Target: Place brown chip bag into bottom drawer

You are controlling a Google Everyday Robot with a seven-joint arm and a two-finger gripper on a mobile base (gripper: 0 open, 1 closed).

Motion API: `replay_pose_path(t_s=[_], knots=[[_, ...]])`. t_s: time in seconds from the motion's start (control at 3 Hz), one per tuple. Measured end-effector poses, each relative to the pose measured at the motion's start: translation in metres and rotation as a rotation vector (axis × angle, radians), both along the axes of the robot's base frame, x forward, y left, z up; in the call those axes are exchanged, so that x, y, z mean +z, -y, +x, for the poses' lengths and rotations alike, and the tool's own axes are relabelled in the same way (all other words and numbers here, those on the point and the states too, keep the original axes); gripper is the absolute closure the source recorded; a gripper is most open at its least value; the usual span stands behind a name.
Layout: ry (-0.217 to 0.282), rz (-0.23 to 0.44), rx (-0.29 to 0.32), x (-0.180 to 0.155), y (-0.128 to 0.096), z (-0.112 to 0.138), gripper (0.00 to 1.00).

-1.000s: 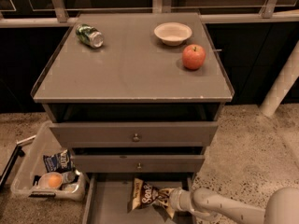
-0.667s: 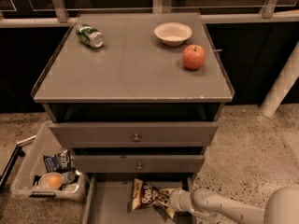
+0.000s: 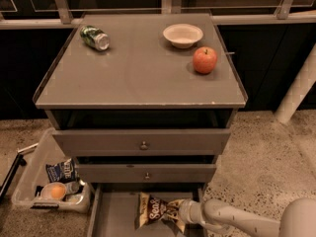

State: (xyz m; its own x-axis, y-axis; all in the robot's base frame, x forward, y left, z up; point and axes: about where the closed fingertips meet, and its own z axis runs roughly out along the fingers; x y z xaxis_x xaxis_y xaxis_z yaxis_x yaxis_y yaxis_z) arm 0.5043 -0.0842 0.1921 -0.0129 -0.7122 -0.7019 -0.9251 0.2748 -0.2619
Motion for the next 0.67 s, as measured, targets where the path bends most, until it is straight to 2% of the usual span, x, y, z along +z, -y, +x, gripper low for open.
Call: replay_pose_path(t_s=[0.33, 0.67], knots=[[0.0, 0.0, 0.0, 0.0, 0.0, 0.0, 0.11], [0.0, 0.0, 0.0, 0.0, 0.0, 0.0, 0.0]])
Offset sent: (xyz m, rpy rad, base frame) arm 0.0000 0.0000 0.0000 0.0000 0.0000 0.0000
